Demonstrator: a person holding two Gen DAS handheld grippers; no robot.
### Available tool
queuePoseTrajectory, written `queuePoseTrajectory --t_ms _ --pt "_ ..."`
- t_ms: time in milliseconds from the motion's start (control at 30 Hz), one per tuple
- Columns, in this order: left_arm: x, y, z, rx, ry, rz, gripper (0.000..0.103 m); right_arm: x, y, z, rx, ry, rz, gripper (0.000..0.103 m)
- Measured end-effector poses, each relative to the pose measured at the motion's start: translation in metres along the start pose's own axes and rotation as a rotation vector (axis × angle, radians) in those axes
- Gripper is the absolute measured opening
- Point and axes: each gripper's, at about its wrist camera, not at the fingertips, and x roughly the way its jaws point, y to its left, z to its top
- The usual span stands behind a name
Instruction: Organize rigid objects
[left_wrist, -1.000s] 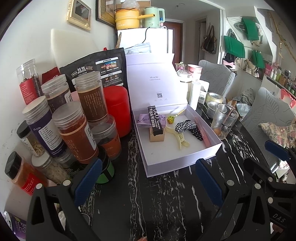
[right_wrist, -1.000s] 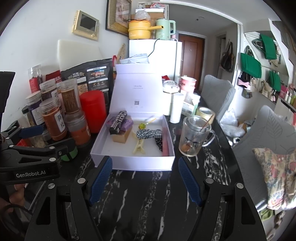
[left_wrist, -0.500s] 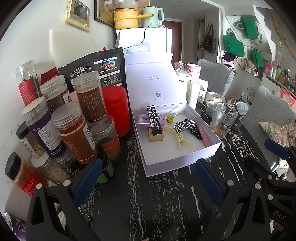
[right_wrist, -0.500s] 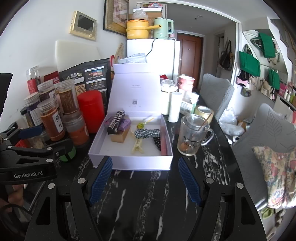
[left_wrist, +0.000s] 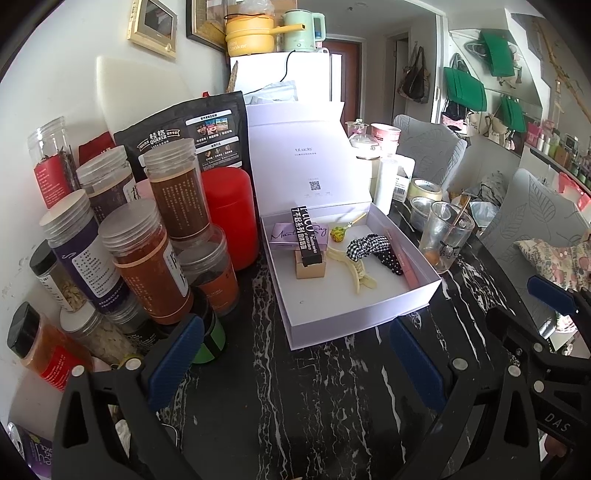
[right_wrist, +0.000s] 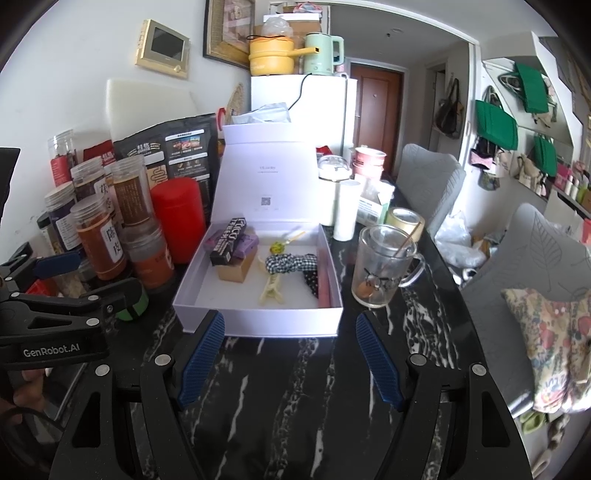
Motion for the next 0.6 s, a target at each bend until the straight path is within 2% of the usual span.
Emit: queuePoseTrajectory --t_ms 600 --pt "0.0073 -0.0082 -0.0043 0.022 0.021 0.006 0.102 0.0011 -0.0082 -0.0049 0.028 0.007 -0.020 0.075"
